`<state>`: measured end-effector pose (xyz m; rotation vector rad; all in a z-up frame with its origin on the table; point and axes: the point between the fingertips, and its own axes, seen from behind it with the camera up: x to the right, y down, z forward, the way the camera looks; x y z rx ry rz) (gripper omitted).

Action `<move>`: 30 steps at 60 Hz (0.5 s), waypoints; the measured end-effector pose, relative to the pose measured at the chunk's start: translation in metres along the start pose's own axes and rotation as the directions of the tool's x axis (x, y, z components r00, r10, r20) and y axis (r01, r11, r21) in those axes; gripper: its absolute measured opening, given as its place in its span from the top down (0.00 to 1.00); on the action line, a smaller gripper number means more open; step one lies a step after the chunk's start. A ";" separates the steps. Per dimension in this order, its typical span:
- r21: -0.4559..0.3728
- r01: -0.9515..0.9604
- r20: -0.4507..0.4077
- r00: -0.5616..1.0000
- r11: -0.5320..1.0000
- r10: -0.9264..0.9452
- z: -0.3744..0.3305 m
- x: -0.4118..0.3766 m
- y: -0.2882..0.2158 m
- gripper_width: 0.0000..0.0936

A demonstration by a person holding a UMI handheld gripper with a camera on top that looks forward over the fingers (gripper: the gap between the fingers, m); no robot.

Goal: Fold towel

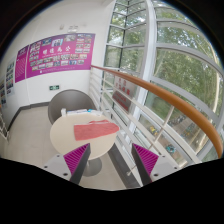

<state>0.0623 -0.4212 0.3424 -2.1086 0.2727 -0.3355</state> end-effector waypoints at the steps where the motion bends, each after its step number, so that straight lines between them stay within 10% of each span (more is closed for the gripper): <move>1: -0.005 -0.001 0.001 1.000 1.000 0.001 0.000 -0.001 0.002 0.09; 30: -0.155 0.054 0.141 0.989 0.986 -0.032 0.114 -0.102 0.111 0.08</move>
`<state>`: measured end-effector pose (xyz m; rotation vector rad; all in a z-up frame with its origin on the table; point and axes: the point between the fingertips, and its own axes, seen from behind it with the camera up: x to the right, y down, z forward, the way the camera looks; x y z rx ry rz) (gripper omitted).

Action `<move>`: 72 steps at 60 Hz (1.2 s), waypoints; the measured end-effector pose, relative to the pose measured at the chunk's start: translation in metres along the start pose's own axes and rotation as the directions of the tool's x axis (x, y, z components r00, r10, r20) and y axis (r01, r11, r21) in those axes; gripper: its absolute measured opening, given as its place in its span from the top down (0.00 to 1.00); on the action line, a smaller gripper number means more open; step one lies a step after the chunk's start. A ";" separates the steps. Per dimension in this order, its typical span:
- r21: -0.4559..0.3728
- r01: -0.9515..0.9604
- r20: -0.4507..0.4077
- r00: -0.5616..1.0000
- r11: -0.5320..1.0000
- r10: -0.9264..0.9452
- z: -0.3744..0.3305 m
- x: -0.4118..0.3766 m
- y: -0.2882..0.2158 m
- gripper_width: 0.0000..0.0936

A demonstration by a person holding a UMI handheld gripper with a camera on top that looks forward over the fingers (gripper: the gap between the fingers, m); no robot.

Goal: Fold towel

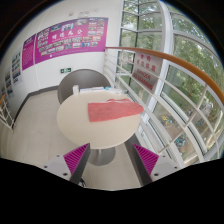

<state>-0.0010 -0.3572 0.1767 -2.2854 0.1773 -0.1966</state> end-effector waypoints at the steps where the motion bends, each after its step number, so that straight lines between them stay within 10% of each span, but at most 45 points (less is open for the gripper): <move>1: 0.001 0.004 0.011 1.000 1.000 -0.004 0.009 -0.007 0.000 0.08; 38: 0.062 0.215 0.140 0.965 0.975 -0.221 0.342 -0.130 -0.103 0.12; 47: 0.043 0.200 0.183 0.962 0.979 -0.204 0.386 -0.134 -0.097 0.37; 56: 0.074 0.241 0.188 0.950 0.968 -0.251 0.397 -0.131 -0.104 0.90; 72: 0.019 0.182 0.306 0.935 0.983 -0.179 0.383 -0.150 -0.107 0.95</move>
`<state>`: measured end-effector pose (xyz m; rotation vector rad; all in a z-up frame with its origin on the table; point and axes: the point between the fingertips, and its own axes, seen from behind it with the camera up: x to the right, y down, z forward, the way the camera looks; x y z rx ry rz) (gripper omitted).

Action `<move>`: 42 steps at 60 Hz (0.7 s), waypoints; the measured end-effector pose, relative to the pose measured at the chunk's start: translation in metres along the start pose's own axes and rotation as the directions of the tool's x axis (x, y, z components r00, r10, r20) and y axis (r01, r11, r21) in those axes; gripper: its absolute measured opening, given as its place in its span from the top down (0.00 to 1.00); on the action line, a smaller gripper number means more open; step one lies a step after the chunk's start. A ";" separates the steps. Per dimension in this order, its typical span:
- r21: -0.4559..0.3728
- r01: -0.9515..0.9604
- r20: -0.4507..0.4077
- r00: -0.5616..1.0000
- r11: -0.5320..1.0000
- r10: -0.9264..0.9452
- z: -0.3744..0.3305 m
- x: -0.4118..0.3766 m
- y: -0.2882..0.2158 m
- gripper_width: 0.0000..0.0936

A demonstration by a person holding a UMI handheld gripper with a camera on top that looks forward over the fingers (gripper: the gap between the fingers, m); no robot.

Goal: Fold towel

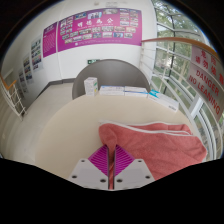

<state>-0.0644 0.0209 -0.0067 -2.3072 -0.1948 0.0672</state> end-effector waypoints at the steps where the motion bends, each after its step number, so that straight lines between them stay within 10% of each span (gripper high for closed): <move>1: 0.000 -0.020 0.018 1.000 1.000 0.020 -0.003 -0.006 -0.003 0.95; 21: 0.108 -0.230 0.412 0.896 0.967 0.167 -0.115 -0.070 -0.114 0.95; 35: 0.064 -0.200 0.140 0.972 0.978 0.190 -0.057 0.081 -0.071 0.89; 42: 0.028 -0.177 -0.027 0.984 0.984 0.177 -0.043 0.159 -0.042 0.49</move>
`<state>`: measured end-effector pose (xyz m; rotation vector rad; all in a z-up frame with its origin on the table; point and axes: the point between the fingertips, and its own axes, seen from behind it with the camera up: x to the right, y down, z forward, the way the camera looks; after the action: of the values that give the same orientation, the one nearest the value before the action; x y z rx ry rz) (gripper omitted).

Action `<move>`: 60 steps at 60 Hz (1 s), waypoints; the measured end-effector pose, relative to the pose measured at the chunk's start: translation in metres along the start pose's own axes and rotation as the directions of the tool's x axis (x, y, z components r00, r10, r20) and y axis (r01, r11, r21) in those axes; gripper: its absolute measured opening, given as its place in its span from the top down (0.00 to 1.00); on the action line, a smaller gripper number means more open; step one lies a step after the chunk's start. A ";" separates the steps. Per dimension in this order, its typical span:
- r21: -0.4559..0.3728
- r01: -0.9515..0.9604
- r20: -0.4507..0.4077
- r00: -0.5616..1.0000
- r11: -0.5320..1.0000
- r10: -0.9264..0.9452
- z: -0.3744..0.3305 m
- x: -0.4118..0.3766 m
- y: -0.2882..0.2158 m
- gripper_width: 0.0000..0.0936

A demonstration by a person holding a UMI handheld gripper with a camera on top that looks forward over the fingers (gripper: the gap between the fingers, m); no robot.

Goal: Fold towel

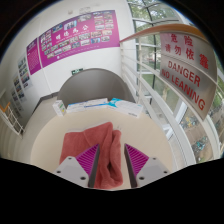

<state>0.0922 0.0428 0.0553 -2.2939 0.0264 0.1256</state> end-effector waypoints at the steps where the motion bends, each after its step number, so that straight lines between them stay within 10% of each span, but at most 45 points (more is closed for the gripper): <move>1: 0.001 -0.001 -0.018 1.000 1.000 0.001 -0.001 0.007 0.000 0.40; 5: 0.018 0.005 -0.057 0.998 1.000 -0.004 -0.009 0.028 -0.005 0.07; 60: 0.140 0.136 -0.166 0.980 0.981 -0.112 -0.373 -0.128 0.084 0.08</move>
<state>-0.0099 -0.2945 0.2510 -2.1422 -0.0262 -0.1188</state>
